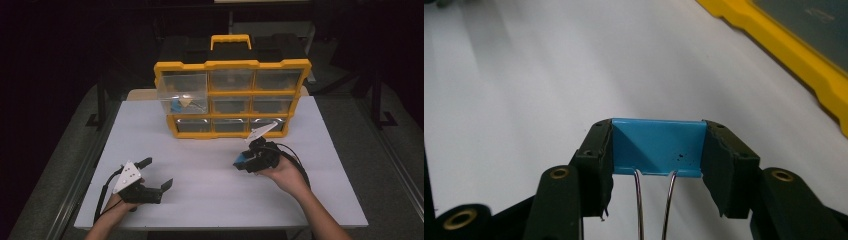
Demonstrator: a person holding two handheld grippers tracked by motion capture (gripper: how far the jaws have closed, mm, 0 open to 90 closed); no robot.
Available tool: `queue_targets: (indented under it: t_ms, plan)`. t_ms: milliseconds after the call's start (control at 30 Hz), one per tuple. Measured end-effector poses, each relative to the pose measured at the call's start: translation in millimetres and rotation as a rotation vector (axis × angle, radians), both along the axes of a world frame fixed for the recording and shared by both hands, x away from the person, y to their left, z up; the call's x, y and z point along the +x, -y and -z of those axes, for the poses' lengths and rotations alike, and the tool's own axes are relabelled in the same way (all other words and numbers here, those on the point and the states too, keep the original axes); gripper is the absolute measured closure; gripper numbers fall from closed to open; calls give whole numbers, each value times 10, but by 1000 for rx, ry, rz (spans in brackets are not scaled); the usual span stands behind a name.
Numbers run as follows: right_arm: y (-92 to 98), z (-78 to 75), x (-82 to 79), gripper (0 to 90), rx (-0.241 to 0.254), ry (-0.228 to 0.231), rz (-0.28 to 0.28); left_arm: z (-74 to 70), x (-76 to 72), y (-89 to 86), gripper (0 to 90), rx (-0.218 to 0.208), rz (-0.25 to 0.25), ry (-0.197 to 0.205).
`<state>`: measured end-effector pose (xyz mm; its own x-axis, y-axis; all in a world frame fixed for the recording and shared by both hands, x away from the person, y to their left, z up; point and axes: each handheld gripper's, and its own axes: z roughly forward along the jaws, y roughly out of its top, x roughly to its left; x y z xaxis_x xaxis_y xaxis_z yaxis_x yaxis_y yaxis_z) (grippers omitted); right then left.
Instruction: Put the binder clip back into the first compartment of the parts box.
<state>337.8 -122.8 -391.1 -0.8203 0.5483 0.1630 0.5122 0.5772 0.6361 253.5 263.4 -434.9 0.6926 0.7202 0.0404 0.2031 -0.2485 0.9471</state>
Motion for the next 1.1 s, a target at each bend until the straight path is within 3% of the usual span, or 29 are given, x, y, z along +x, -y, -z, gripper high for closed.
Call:
queue_targets:
  t_ms: [1100]
  plan:
    - [-14,-673,196,492,94,62,-57,3,-3,6,0,-4,-1,-7]
